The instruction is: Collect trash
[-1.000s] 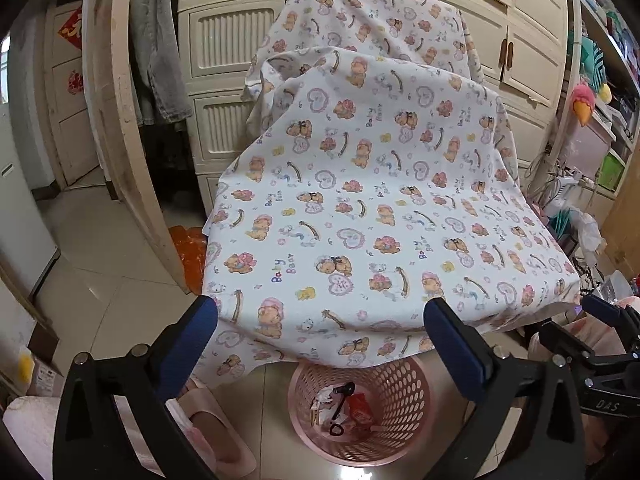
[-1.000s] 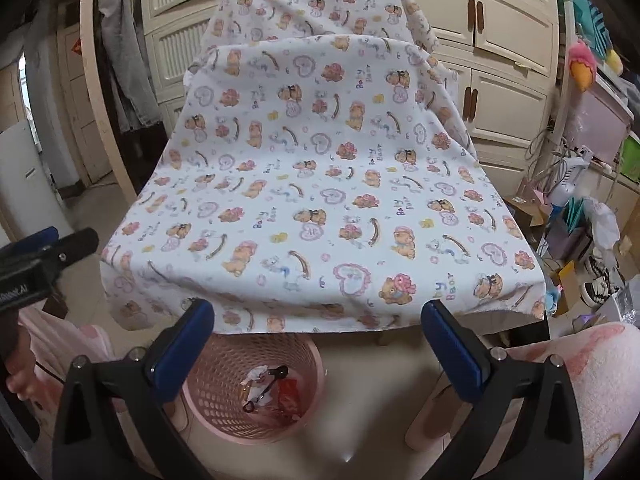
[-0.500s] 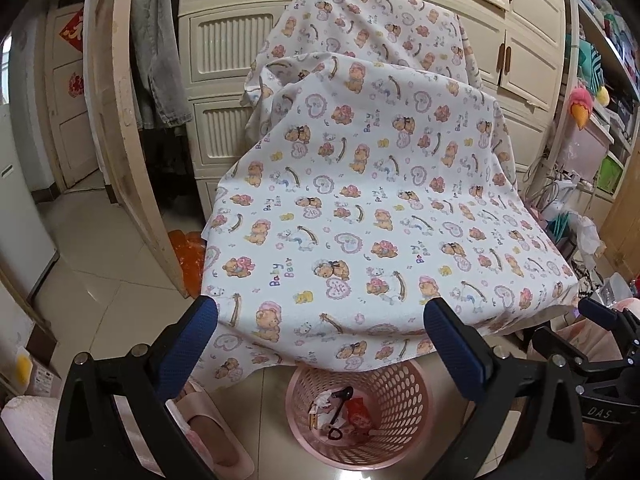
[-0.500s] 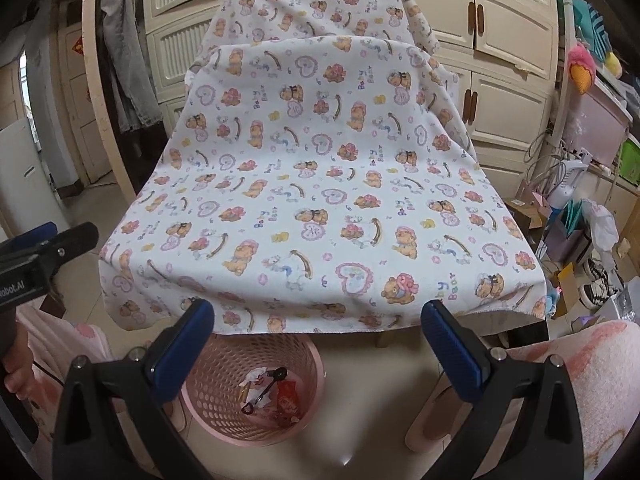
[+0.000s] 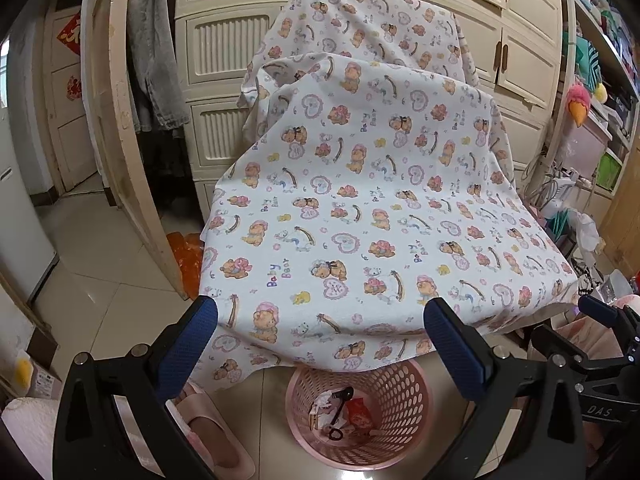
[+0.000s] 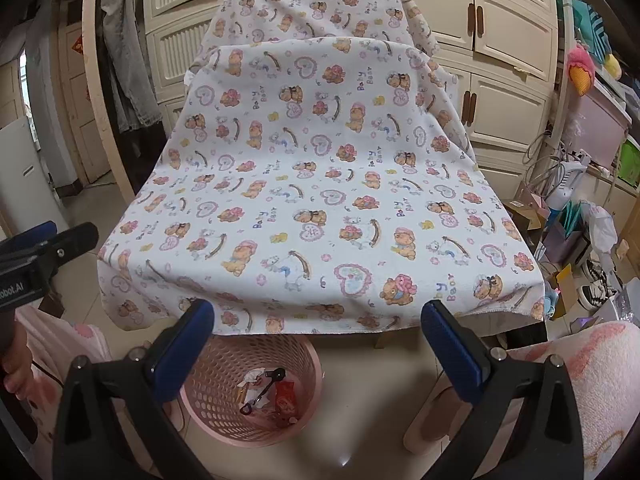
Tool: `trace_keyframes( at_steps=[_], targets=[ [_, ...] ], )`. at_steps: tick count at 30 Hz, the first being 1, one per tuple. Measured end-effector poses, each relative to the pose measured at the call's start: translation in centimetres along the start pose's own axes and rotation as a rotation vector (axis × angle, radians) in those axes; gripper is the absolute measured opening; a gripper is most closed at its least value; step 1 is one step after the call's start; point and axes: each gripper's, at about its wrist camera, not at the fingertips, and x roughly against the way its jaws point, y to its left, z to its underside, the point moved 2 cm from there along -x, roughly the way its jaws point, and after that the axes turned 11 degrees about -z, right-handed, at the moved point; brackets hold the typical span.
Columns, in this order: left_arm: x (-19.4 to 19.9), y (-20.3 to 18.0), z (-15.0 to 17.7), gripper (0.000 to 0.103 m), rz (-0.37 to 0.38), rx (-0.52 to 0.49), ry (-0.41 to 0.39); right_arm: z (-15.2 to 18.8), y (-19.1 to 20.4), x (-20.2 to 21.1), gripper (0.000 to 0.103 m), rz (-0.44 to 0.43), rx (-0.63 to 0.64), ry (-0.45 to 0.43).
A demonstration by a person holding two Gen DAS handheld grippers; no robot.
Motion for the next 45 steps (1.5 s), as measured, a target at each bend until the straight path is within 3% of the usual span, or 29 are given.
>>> trace_keyframes(
  at_steps=[45],
  targets=[
    [-0.3,0.9,-0.3,0.102,-0.001,0.003,-0.009,0.1,0.3,-0.1,0.103,0.009,0.002,0.007]
  ],
)
